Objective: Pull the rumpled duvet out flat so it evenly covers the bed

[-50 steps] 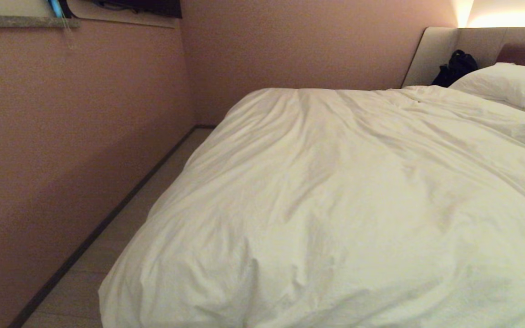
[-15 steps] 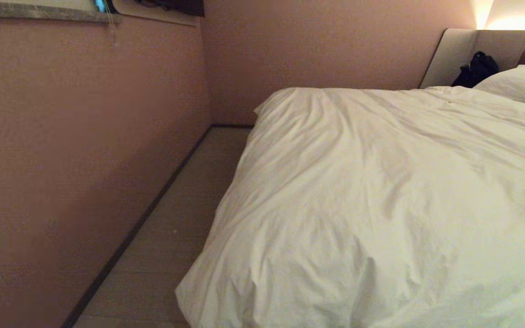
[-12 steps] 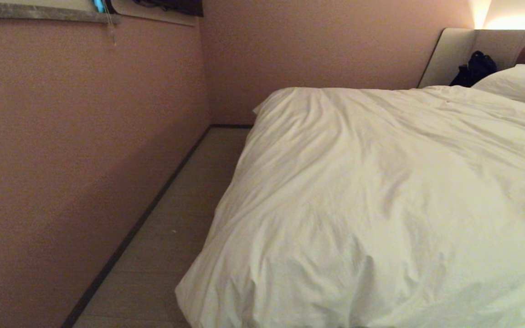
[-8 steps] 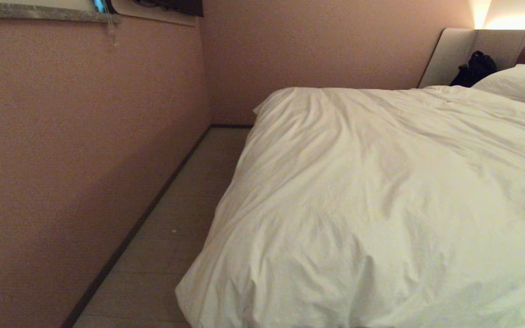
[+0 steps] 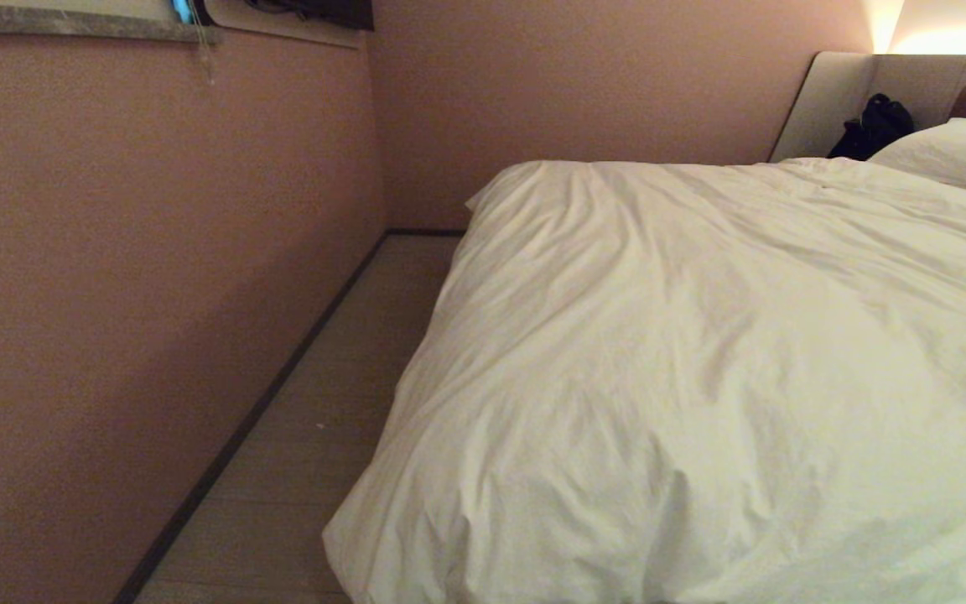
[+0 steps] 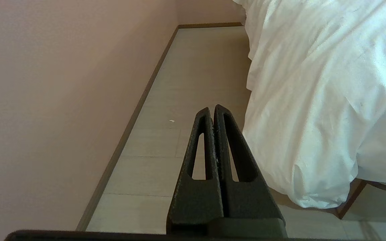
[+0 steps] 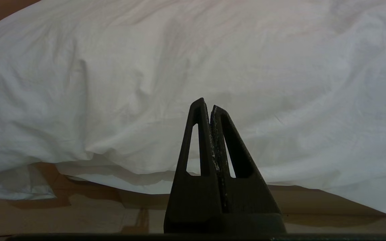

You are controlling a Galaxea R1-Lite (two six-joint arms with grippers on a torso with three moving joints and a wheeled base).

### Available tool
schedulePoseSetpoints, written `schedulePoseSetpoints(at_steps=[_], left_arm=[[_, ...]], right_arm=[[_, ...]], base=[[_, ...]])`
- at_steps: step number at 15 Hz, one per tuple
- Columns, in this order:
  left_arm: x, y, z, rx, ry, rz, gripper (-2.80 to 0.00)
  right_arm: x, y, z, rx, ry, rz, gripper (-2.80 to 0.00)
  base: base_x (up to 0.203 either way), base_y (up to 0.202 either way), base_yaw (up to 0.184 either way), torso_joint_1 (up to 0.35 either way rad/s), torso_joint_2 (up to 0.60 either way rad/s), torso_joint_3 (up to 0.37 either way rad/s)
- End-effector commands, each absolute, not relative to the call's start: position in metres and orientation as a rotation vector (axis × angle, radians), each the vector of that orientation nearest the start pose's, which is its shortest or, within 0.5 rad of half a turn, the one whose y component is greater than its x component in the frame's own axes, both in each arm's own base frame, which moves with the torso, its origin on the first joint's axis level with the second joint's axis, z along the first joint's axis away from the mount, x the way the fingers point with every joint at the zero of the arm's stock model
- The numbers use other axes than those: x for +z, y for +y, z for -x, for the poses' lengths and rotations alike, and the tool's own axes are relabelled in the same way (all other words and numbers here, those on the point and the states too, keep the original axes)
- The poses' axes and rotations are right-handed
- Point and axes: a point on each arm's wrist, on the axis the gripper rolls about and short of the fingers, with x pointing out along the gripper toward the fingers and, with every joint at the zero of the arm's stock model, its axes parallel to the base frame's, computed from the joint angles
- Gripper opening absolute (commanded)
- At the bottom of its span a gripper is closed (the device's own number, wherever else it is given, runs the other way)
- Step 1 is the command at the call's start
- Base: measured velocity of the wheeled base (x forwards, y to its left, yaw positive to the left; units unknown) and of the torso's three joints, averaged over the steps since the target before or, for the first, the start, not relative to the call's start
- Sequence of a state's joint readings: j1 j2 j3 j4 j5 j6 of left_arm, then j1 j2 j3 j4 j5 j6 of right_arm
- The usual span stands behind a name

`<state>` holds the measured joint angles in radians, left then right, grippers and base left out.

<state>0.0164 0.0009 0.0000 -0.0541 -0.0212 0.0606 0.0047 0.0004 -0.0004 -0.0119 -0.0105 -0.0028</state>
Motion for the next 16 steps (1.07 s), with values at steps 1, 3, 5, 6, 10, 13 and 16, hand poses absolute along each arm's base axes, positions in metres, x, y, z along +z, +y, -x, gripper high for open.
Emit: schedulePoseSetpoints(at_steps=[1,3,5,6,10,13,16], left_arm=[[0.0812,-0.0009,0.0228,-0.003,-0.054,-0.061,-2.8],[0.081,-0.0009,0.0228,-0.003,-0.052,-0.062,-2.8],[0.0811,-0.0009,0.0228,-0.003,-0.053,-0.062,-2.8],[0.081,-0.0009,0.0228,-0.003,-0.052,-0.061,-2.8],[0.081,-0.0009,0.0228,-0.003,-0.052,-0.061,-2.8],[0.0812,-0.0008,0.0228,-0.002,-0.054,-0.059,-2.8],[0.0812,-0.0008,0.0228,-0.002,-0.054,-0.059,-2.8]], right_arm=[[0.0772,-0.0003,0.0229,-0.006,-0.014,0.003,-2.8],[0.0771,-0.0004,0.0229,-0.006,-0.014,0.003,-2.8],[0.0767,-0.0004,0.0228,-0.005,-0.012,0.003,-2.8],[0.0772,-0.0003,0.0229,-0.005,-0.014,0.003,-2.8],[0.0767,-0.0004,0.0228,-0.006,-0.012,0.003,-2.8],[0.0767,-0.0003,0.0228,-0.003,-0.012,0.003,-2.8],[0.0767,-0.0004,0.0228,-0.006,-0.012,0.003,-2.8]], base=[[0.0,0.0,0.0,0.0,0.0,0.0],[0.0,0.0,0.0,0.0,0.0,0.0],[0.0,0.0,0.0,0.0,0.0,0.0],[0.0,0.0,0.0,0.0,0.0,0.0],[0.0,0.0,0.0,0.0,0.0,0.0],[0.0,0.0,0.0,0.0,0.0,0.0],[-0.073,0.0,0.001,0.003,0.0,0.0]])
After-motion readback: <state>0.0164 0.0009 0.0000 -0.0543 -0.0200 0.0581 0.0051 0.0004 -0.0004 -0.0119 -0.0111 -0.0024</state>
